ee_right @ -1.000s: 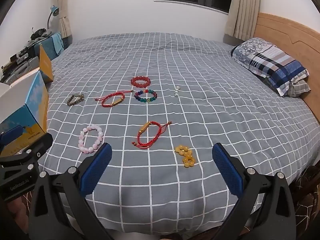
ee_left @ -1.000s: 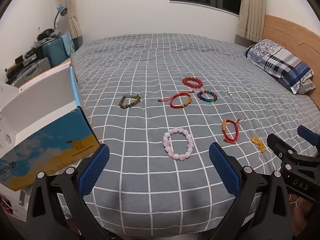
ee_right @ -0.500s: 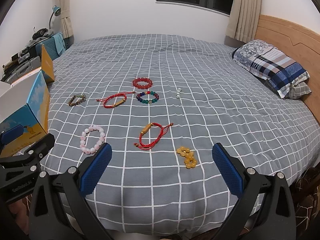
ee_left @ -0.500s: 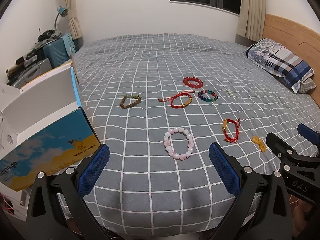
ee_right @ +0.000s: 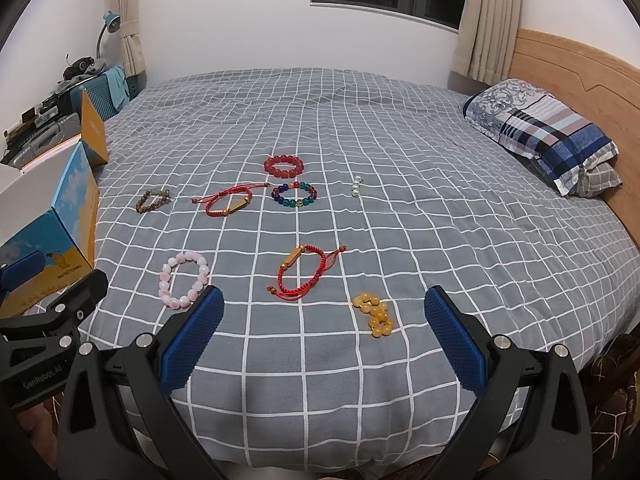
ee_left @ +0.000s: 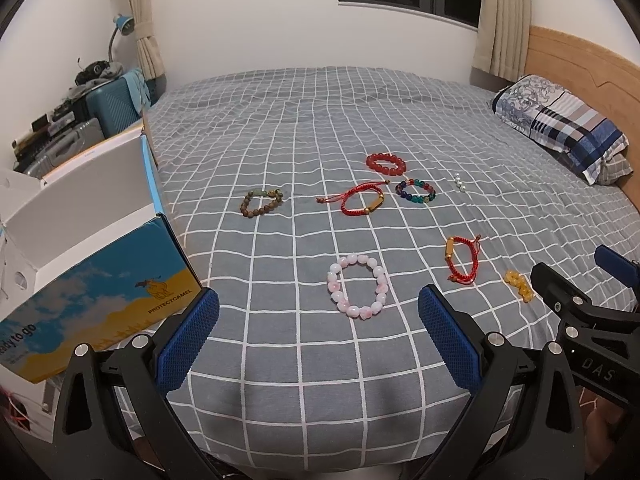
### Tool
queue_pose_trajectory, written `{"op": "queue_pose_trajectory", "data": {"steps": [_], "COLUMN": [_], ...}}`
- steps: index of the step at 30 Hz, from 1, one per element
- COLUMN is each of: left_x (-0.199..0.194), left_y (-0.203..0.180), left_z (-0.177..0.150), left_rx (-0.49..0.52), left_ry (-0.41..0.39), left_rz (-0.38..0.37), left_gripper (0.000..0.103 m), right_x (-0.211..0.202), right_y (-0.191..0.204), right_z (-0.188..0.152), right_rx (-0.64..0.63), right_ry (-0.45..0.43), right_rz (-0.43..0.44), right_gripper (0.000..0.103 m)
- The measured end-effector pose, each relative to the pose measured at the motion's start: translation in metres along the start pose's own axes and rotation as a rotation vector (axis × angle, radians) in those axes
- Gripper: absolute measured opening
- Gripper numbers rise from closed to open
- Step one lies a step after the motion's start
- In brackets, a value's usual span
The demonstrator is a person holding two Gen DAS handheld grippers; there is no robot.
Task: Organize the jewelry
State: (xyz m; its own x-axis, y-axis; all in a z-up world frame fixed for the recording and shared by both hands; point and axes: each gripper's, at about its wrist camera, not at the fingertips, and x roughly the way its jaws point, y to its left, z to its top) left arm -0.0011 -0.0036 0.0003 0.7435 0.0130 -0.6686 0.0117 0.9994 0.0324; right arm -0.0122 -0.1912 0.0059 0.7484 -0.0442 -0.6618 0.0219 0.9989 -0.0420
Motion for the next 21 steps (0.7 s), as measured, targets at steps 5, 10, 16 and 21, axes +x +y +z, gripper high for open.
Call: {"op": "queue_pose_trajectory", "data": {"steps": [5,10,16,21], "left_x": [0.0004,0.0013,0.001,0.0007], "left_y": [-0.0002,-0.0017,-0.0016,-0.0022], "left_z": [0.0006,-0.0003,-0.0007,-0.0006], "left_rx": [0.001,0.006,0.009,0.011], "left_ry": [0.0,0.003,0.001,0.001], "left_rz": [0.004,0.005,0.006,0.009], "left_gripper": [0.097,0.097,0.097,0.097], "right_x": [0.0003,0.0003,0.0005,0.0014], "right_y": [-0.0008,-0.0007,-0.0006,0.0003], "right_z": [0.0004,0.0002,0.0,0.0002], "right_rx": [-0.001,-0.001,0.0,-0.009], "right_ry": [0.0,0.001,0.0,0.002], "right_rz": [0.0,-0.002,0.0,-0.002], "right_gripper": [0.096,0.096,0.096,0.096]}}
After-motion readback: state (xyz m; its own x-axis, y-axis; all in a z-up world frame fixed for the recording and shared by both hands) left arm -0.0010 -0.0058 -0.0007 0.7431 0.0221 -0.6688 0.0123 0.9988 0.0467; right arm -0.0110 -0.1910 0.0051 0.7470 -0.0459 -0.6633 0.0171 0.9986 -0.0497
